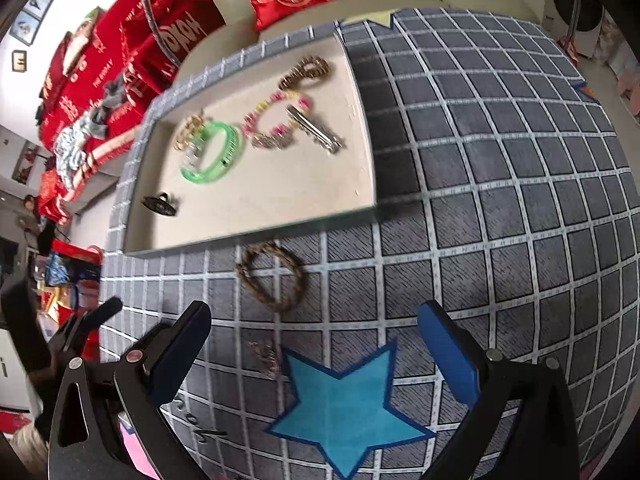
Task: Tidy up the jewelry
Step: 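Move both tools back to the remaining items beside the tray, then grasp the silver heart pendant with the left tool while the right tool grasps the brown braided bracelet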
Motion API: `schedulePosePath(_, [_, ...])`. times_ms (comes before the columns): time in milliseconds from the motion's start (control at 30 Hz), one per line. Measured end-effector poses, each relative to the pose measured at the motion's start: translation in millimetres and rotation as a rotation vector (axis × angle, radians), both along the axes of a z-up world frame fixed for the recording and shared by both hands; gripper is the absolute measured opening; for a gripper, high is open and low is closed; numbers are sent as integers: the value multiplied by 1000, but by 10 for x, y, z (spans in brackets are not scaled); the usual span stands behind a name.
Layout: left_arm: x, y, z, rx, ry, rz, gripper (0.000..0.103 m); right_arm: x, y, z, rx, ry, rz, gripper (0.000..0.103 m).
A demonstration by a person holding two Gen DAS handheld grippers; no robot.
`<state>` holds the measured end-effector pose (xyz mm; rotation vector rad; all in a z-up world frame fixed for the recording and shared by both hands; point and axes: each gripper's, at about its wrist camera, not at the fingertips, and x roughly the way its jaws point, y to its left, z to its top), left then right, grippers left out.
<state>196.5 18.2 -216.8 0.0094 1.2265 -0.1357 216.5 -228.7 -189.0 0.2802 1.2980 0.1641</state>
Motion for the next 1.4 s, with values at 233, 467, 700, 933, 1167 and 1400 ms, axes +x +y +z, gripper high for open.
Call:
schedulePosePath(233, [-297,-147,-94,-33,45,21,103,105,119,-179,-67,28,58,88])
schedulePosePath(467, [-416,-237,-151,-41,62,36,103,215,283,-321,-120,24,141,65])
schedulePosePath(700, [-383,-361,-139,-49,56,37,103,232,514,-313,-229,-32,251,48])
schedulePosePath(933, [-345,-530,-155,-66,57,27,103,181,624,-299,-324,-67,330,14])
schedulePosePath(1167, [-250,-630,-177,-69,49,24,103,250,499,-304,-227,-47,282,7])
schedulePosePath(1400, [-147,-804,-196,-79,34,5,103,257,452,-294,-198,-41,290,7])
